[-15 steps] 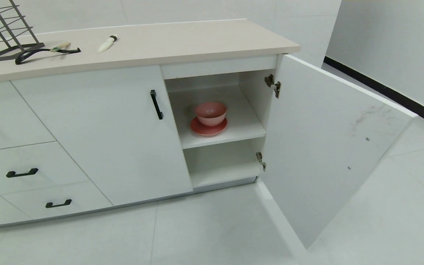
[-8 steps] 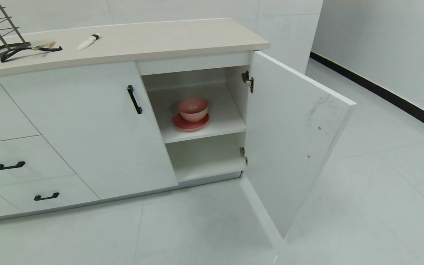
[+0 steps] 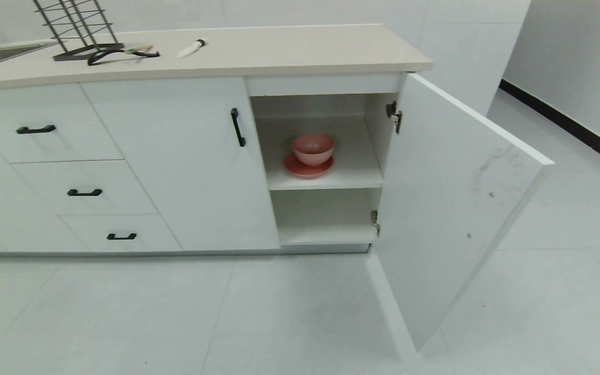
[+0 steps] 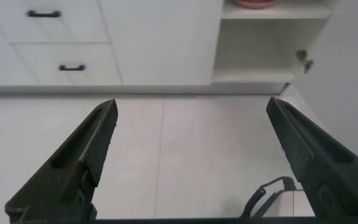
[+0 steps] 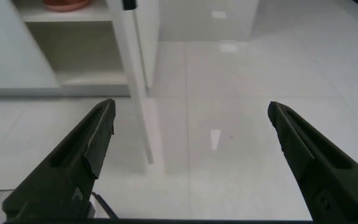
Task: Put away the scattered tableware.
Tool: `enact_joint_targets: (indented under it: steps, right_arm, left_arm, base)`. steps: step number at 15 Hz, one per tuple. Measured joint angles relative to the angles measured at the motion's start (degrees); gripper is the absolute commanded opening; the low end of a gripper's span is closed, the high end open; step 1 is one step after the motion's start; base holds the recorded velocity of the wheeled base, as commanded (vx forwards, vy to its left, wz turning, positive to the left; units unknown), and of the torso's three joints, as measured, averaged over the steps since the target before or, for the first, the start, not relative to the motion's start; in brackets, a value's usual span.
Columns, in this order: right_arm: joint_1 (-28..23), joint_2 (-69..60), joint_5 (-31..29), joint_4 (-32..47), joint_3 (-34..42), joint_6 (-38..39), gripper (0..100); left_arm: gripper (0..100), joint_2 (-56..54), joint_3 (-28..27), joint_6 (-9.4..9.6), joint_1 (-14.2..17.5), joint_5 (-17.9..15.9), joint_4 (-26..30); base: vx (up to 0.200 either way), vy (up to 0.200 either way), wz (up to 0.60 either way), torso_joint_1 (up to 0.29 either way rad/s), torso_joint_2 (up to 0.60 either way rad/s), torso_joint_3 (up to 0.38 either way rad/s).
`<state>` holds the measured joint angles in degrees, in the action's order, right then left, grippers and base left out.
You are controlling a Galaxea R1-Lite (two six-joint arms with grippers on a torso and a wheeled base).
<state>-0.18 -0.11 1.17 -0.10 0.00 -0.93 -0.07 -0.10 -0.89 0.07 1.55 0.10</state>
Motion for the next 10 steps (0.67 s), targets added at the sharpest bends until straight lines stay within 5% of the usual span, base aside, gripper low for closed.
enact_joint_targets:
  steps: [7, 10]
  right_arm:
    - [-0.02, 0.01, -0.46, -0.33, 0.00, 0.74, 0]
    - [-0.06, 0.09, -1.39, -13.18, -0.13, 2.76, 0]
  left_arm:
    - [100, 0.00, 0.00, -0.11, 0.00, 0.00, -0.02]
    - [100, 0.00, 0.00, 0.13, 0.00, -0.05, -0.02]
  base:
    - [0.000, 0.000, 0.00, 0.000, 0.00, 0.000]
    - [0.000, 0.000, 0.00, 0.000, 0.00, 0.000]
